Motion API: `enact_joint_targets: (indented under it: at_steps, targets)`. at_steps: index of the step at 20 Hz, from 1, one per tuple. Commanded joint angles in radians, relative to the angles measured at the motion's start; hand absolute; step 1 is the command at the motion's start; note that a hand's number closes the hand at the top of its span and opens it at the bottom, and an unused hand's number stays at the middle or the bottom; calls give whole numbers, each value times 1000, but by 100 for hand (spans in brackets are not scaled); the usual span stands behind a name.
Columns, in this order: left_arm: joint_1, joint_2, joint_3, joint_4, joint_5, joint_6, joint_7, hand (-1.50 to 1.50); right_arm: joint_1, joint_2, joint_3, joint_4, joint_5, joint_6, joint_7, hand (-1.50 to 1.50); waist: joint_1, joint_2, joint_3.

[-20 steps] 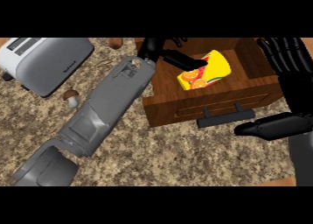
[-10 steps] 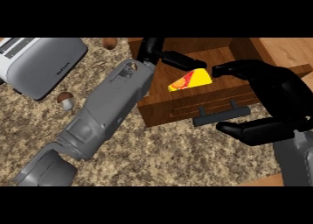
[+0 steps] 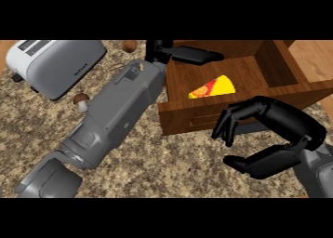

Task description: Pick up the cup, place it into the drawer and close the drawer

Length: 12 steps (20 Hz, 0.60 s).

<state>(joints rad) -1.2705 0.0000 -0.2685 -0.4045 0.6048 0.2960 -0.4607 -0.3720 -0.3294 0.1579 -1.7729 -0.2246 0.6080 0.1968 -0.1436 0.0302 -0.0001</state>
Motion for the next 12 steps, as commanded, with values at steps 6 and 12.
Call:
enact_joint_targets:
  at_steps: [6, 12]
  targets:
    - [28, 0, 36, 22, 50, -17, -74, -150, 90, -72, 101, 33, 443, -87, -91, -150, 109, -15, 1]
    - [88, 1, 48, -39, 54, -45, -68, -150, 50, 4, 214, 334, 645, -197, -176, -150, 164, -24, 1]
